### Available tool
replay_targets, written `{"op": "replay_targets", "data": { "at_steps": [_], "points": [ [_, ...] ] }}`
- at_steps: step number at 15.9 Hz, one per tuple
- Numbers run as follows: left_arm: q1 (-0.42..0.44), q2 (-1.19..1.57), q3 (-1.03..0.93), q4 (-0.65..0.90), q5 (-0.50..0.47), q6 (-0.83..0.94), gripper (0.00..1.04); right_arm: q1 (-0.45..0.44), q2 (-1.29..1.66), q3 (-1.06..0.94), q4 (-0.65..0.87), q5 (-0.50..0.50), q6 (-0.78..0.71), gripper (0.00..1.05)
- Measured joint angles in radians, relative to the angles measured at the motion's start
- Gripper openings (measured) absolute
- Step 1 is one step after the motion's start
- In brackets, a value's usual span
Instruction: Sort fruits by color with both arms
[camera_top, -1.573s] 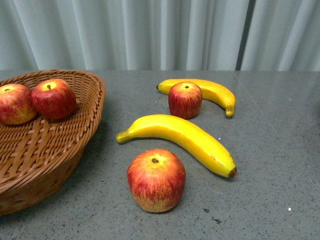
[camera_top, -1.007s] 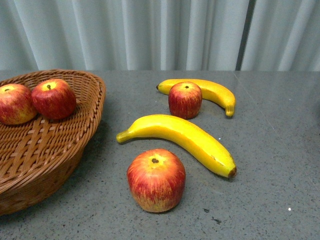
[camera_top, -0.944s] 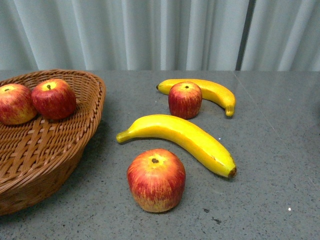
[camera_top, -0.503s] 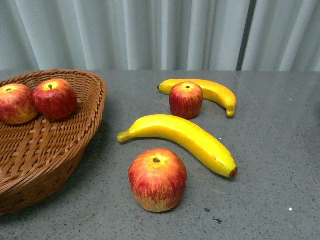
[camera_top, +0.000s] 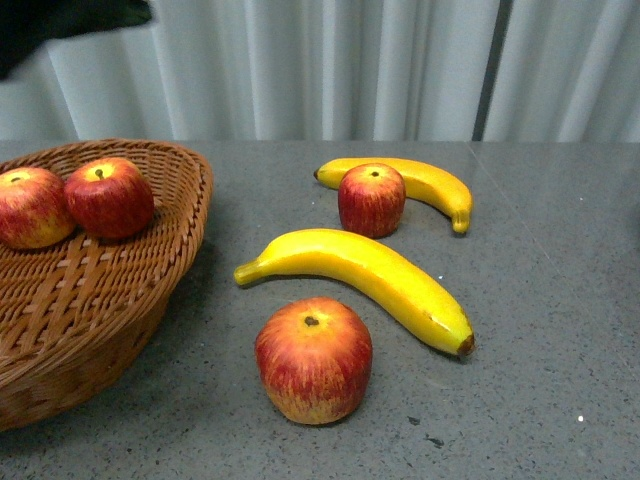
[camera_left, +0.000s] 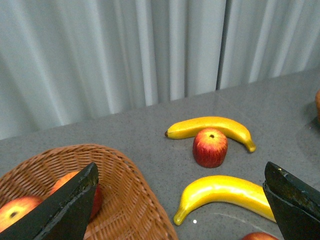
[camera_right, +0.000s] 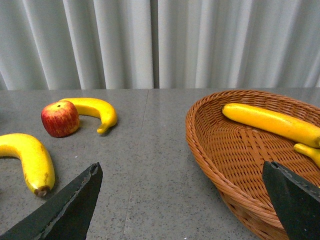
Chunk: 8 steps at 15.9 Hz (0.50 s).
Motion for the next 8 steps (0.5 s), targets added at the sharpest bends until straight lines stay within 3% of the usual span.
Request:
{"op": "replay_targets", "data": {
  "at_steps": [4, 8],
  "points": [
    [-0.067, 0.29, 0.148, 0.0, -0.03, 0.061, 0.98, 0.0, 0.0, 0.0, 0.0, 0.0, 0.0, 0.98],
    [-0.156, 0.433, 0.212, -0.157, 0.061, 0.107, 0.98, 0.0, 0.0, 0.0, 0.0, 0.0, 0.0, 0.98]
  ]
}}
